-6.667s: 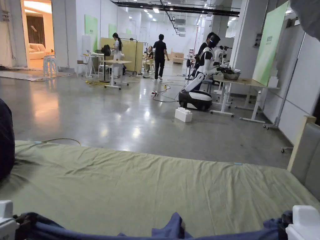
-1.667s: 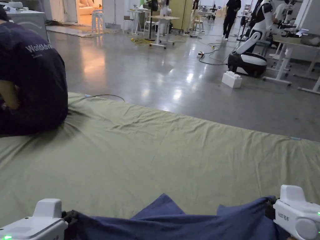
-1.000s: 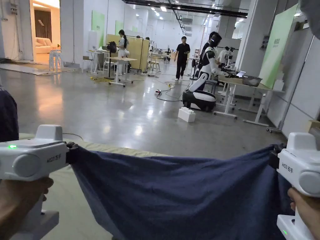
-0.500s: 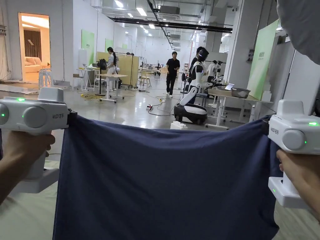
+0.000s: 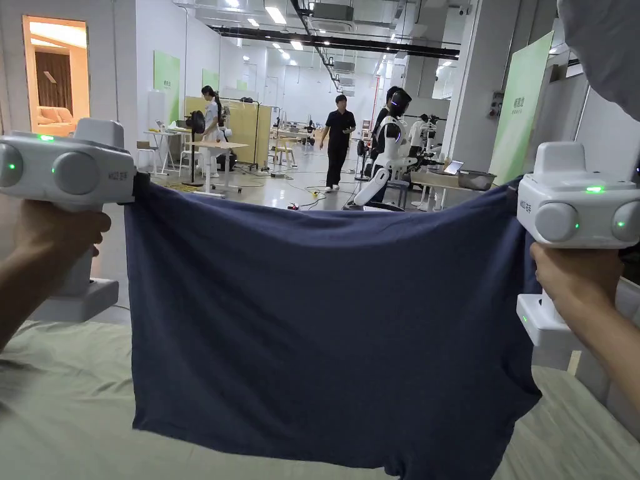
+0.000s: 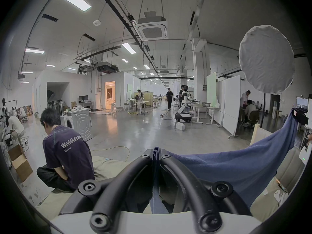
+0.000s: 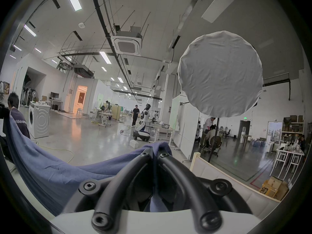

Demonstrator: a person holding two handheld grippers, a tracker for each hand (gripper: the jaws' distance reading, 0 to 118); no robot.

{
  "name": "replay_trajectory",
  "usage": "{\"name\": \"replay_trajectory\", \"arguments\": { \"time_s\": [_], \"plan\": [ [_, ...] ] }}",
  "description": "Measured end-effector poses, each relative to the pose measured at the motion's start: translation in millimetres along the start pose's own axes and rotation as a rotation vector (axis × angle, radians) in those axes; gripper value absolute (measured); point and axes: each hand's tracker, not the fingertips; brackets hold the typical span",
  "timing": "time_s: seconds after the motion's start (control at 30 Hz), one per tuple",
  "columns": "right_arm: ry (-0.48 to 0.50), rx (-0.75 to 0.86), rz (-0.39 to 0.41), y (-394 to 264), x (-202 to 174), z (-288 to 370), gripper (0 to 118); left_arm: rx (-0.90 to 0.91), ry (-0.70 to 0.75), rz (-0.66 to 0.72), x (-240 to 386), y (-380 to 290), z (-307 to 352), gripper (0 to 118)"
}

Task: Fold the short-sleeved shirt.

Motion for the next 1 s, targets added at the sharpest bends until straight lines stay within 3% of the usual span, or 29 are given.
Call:
{"name": "replay_trajectory", "arguments": {
  "time_s": [0.07,0.43,0.8,1.0],
  "plan": [
    [-0.001,0.014,-0.030,5.3,-0.2,-3.2,4,0.009,0.004,0.007,-0.4,3.2,-1.5,6],
    [0.003,0.053,-0.010,6.8,-0.1,-1.3,4,0.006,0.019,0.008,-2.4,4.5,-0.1,6],
    [0.046,-0.079,0.018,-81.5,10.2,62.2,4,-0.074,-0.026,0.005,-5.1,-96.4,41.7,6],
    [0.067,-0.138,0.010,-122.5,26.5,126.1,4,-0.088,-0.048,0.039,-11.1,-150.9,98.6,6]
  ]
}}
